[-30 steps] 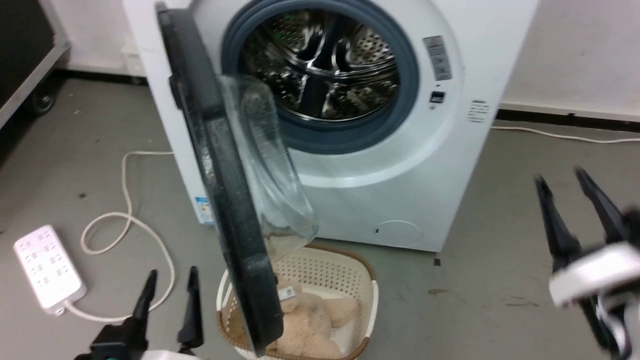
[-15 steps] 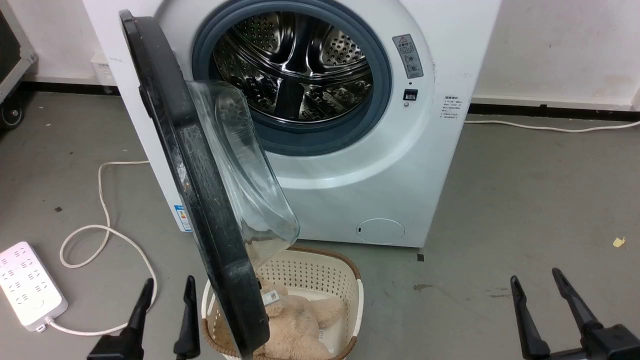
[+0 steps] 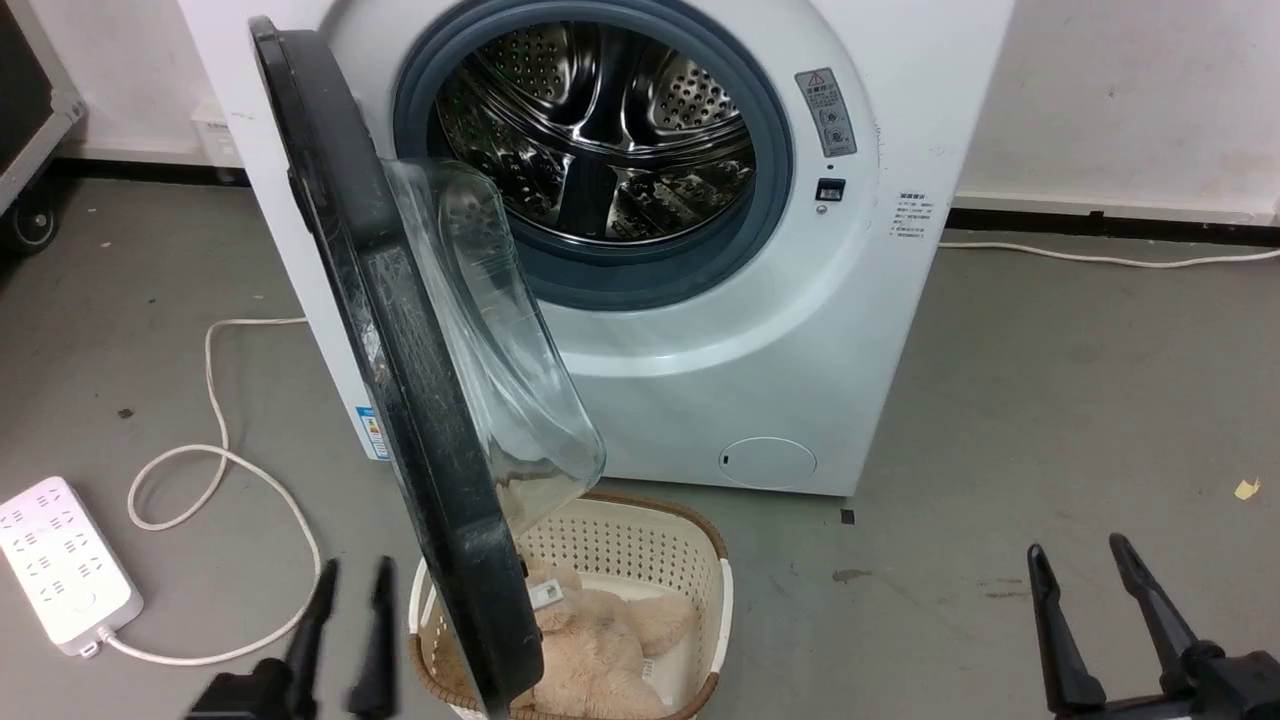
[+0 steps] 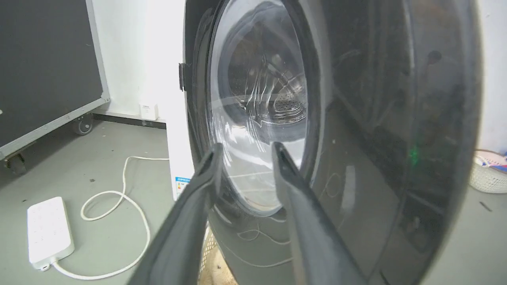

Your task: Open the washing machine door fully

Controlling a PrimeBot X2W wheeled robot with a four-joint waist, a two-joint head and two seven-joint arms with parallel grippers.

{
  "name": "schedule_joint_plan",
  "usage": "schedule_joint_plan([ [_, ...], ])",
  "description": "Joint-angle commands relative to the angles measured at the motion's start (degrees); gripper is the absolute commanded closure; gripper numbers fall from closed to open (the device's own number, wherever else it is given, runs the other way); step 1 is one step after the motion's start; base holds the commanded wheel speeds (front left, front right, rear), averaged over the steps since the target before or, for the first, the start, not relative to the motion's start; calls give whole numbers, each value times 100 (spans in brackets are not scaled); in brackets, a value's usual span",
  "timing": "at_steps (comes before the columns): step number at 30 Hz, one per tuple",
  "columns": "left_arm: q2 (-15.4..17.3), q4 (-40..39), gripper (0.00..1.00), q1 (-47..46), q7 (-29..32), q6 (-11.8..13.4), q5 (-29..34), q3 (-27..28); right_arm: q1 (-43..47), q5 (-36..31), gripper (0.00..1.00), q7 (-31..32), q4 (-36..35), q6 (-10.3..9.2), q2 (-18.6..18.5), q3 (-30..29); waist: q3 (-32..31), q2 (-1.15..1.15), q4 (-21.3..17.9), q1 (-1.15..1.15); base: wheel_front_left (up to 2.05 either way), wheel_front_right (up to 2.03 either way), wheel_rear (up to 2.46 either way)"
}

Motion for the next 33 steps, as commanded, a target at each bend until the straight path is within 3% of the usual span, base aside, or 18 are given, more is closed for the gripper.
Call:
schedule_joint_plan([
  [1,8,-32,100,-28,-30,-5,-242,3,-56,24,0,-41,-30,5,26,-2,0,0,8,0,0,0,0],
  [9,7,-1364,100,-488,-30,421,-796,679,-73,48,0,-46,-65,5,26,45,-5,0,36,0,0,0,0],
  [15,18,-2341,100,-896,-30,504,-734,676,-93,97,0,-47,-37,5,27,92,-15,0,27,0,0,0,0],
  [19,91,-2807,100,-1147,148,438,-518,364,-86,136,0,-48,-1,5,27,148,-34,0,19,0,0,0,0],
  [24,165,-3128,100,-1099,943,280,-227,-328,-94,172,0,-48,60,5,27,158,-64,0,-7,0,0,0,0],
  [33,175,-2429,100,-330,2486,-52,-476,-1896,-130,229,0,-49,108,5,27,155,-25,0,8,0,0,0,0],
])
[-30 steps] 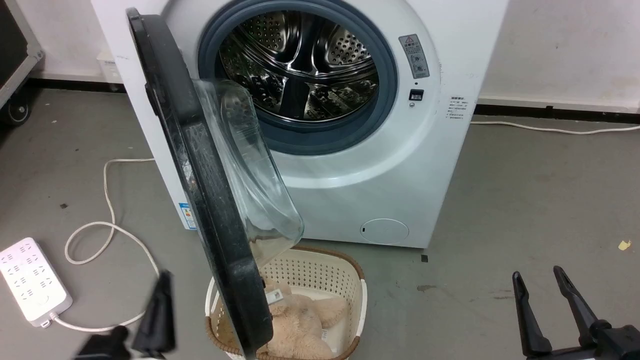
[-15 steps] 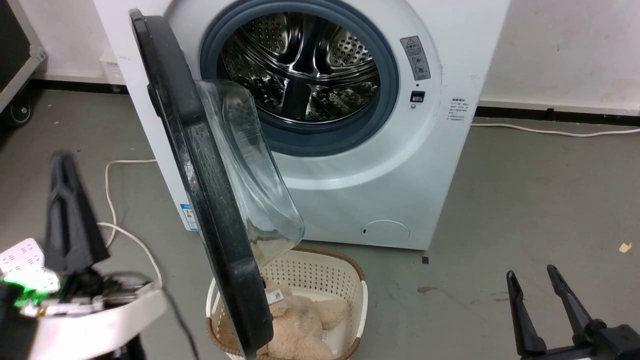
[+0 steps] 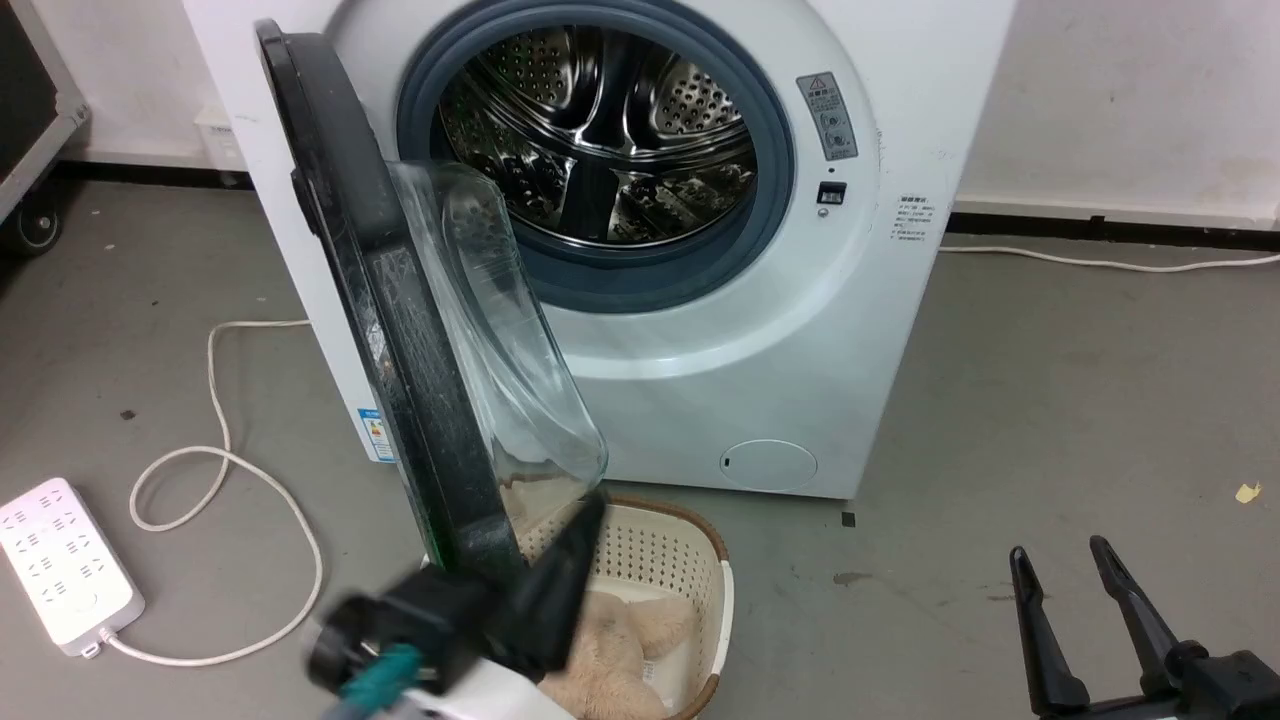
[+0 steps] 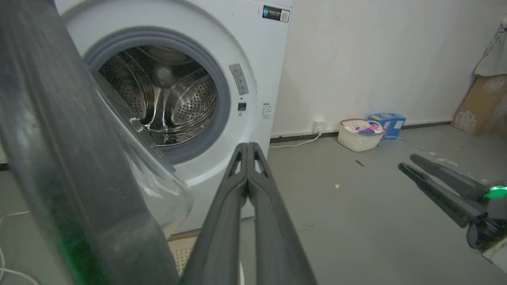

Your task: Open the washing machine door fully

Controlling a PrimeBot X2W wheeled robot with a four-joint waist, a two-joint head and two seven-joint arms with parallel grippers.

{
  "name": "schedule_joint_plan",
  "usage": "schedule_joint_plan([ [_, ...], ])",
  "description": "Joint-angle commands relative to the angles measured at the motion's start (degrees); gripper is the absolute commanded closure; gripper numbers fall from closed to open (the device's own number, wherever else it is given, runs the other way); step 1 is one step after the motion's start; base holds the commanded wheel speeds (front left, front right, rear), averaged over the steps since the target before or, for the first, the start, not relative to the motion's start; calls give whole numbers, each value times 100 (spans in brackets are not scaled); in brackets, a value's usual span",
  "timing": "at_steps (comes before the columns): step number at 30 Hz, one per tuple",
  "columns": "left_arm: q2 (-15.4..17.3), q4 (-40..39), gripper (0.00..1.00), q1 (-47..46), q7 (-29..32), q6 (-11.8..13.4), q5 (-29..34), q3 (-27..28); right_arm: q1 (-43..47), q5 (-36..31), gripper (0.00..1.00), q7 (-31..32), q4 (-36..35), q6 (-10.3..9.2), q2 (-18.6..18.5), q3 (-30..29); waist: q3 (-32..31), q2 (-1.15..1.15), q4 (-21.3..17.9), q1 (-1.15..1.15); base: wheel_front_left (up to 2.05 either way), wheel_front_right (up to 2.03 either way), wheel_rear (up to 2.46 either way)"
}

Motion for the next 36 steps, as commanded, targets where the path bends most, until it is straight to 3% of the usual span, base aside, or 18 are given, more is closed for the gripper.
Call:
schedule_joint_plan([
  [1,3,221,100,179,180,-21,-126,-128,-98,57,0,-25,18,5,23,12,17,0,-3,0,0,0,0],
  [8,-42,1120,100,339,268,223,-171,-206,-128,94,0,-25,55,5,24,68,95,0,-39,0,0,0,0],
  [18,-14,1992,100,146,-223,488,-121,89,-110,144,0,-26,85,5,24,31,165,0,78,0,0,0,0],
  [27,63,2049,100,159,-320,469,-200,121,-27,219,0,-26,145,5,24,39,45,0,777,0,0,0,0],
  [36,300,1897,100,302,-290,603,-305,447,-16,303,0,-26,226,5,24,190,-16,0,1431,0,0,0,0],
])
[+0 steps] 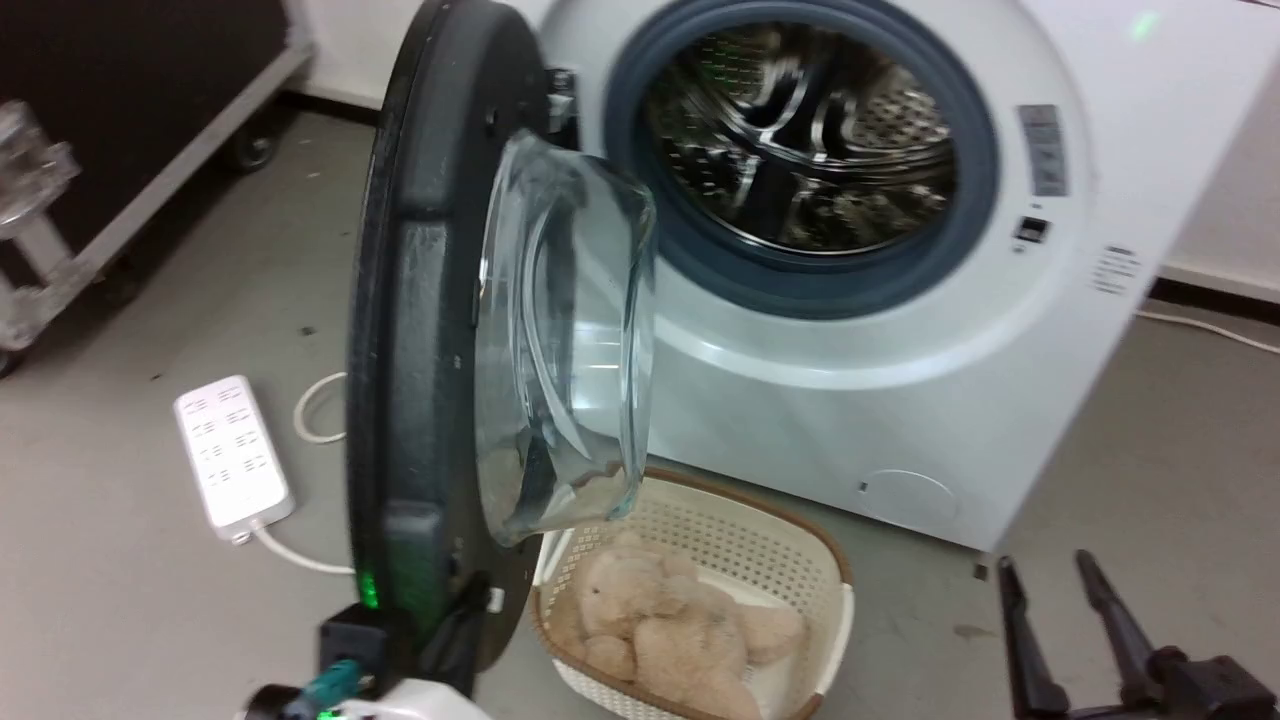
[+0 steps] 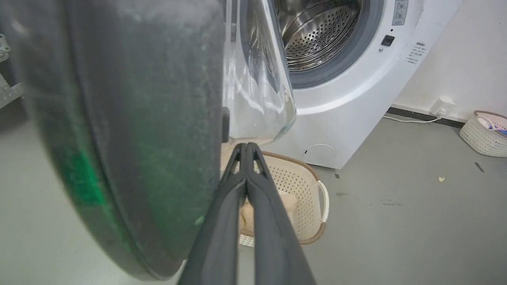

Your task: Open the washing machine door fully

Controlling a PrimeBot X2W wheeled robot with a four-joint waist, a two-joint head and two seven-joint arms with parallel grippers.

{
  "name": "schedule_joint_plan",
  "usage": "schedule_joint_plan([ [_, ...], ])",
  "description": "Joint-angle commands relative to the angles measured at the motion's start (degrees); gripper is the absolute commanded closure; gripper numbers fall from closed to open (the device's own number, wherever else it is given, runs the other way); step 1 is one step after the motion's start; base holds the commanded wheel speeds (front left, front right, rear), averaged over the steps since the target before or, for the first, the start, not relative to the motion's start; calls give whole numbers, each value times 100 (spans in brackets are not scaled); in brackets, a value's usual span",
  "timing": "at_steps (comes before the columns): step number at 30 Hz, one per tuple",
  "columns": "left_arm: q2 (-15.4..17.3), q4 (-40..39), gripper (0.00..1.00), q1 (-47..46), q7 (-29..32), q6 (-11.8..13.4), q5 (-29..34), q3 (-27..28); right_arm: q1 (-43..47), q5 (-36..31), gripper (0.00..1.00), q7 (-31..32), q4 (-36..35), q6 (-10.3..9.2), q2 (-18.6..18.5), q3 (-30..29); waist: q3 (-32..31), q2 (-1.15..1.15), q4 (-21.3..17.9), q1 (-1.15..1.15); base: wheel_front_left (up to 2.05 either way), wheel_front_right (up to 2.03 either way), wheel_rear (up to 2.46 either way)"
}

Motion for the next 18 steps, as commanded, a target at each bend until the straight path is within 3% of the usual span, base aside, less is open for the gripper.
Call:
schedule_joint_plan([
  [1,93,-30,100,76,6,50,-29,116,-42,11,0,-25,33,5,16,51,-2,0,170,0,0,0,0],
  [11,533,-60,100,-31,-79,170,-299,858,-196,-107,0,-25,31,5,16,302,509,0,199,0,0,0,0],
  [18,1129,346,100,-453,-73,34,-669,1577,-417,-350,0,15,-28,5,16,360,1133,0,53,0,0,0,0],
])
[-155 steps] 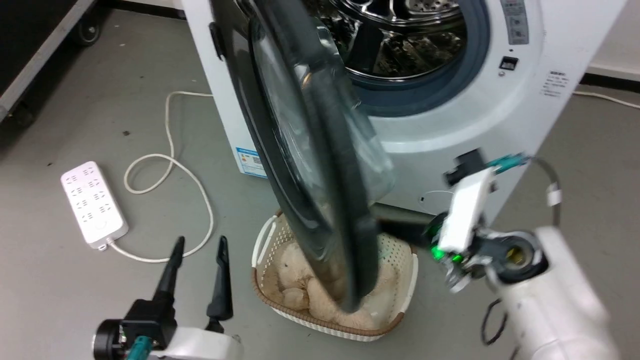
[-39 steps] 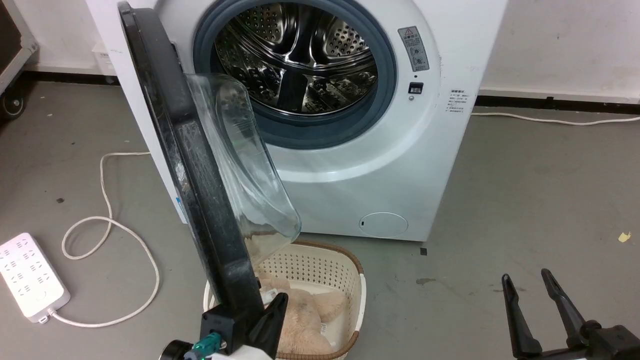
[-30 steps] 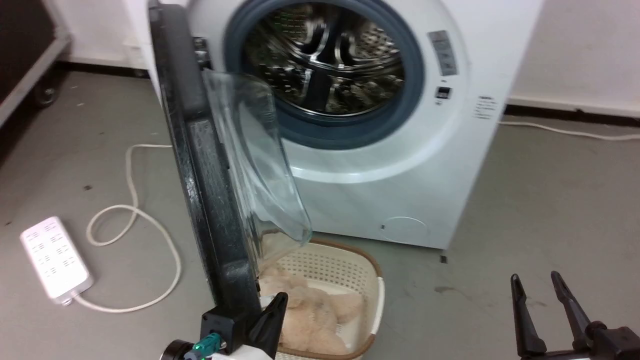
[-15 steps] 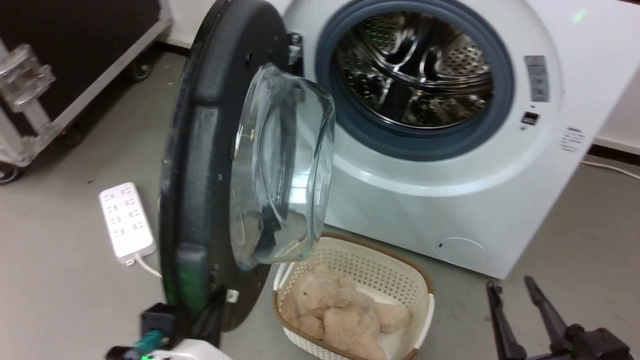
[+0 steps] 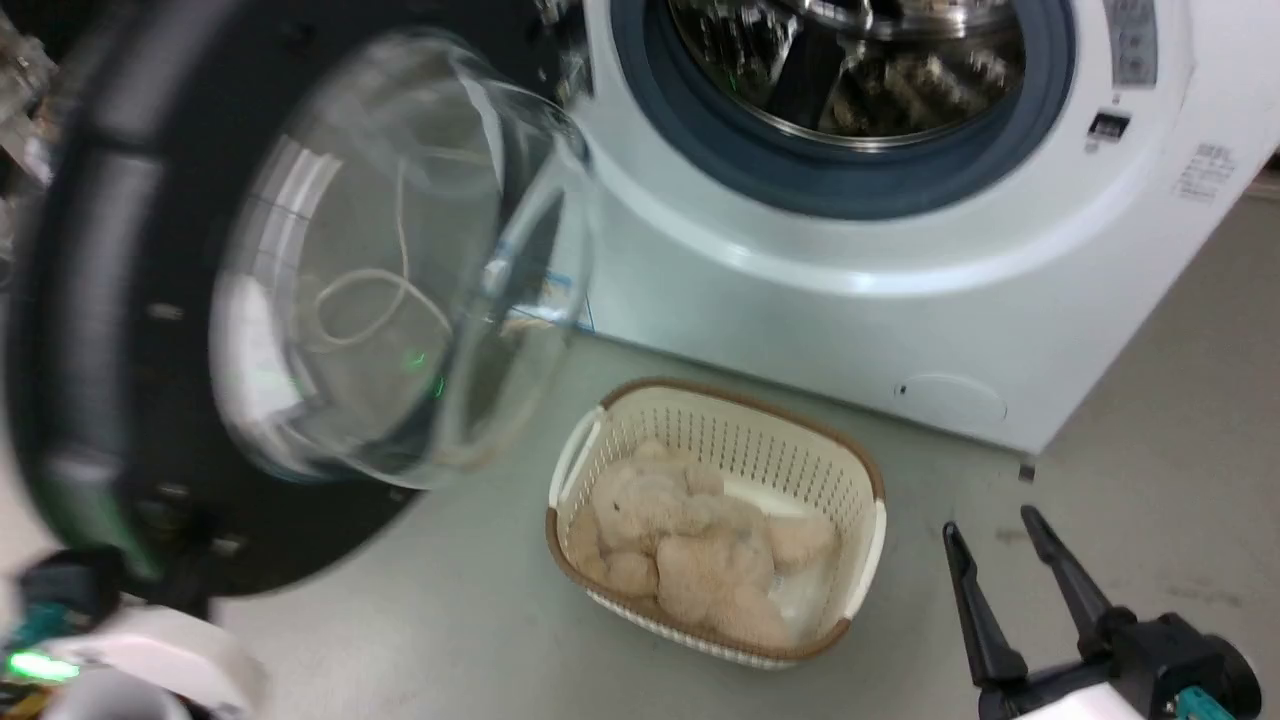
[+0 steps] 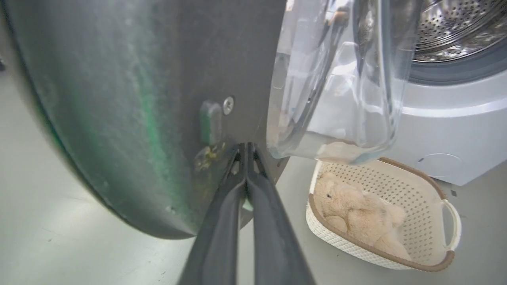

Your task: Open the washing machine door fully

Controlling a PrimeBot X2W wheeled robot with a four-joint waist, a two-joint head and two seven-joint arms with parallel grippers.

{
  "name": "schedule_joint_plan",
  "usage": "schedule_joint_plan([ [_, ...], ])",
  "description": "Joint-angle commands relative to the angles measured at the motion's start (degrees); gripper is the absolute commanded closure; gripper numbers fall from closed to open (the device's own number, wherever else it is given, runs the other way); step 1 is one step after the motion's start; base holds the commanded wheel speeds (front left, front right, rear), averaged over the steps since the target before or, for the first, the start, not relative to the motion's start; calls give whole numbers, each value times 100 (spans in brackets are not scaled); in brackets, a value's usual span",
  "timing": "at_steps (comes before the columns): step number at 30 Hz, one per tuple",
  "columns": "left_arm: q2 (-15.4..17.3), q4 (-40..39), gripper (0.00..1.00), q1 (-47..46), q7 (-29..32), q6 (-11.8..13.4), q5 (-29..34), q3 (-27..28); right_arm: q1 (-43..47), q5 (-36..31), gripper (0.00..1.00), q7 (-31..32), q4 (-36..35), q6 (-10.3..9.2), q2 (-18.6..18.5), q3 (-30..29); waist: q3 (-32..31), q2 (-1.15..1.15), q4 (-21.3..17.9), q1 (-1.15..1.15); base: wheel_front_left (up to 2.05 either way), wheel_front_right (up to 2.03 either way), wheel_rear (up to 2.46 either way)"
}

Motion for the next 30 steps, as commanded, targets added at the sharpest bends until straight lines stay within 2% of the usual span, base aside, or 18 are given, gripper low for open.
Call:
schedule_joint_plan([
  [1,191,152,100,-199,-25,-18,-72,214,-132,-62,0,13,-54,5,16,-3,321,0,-113,-1,0,0,0],
  [10,1079,1336,100,-1051,-431,-144,-457,1182,-406,-282,0,151,-254,5,16,-53,939,0,-286,-1,0,0,0],
  [13,1342,1801,100,-1304,-585,-147,-424,1310,-441,-301,0,164,-282,5,16,-71,1023,0,-314,-1,0,0,0],
  [16,1466,2234,100,-1555,-733,-220,-432,1311,-465,-307,0,160,-260,5,16,-60,1041,0,-342,-1,0,0,0],
  [23,1507,2717,100,-1845,-1412,-348,-273,1141,-486,-267,0,129,-158,5,16,-97,792,0,-420,-1,0,0,0],
  [30,1147,2224,100,-1592,-1899,-425,-22,729,-360,-229,0,52,-92,5,16,-452,141,0,-577,-1,0,0,0],
])
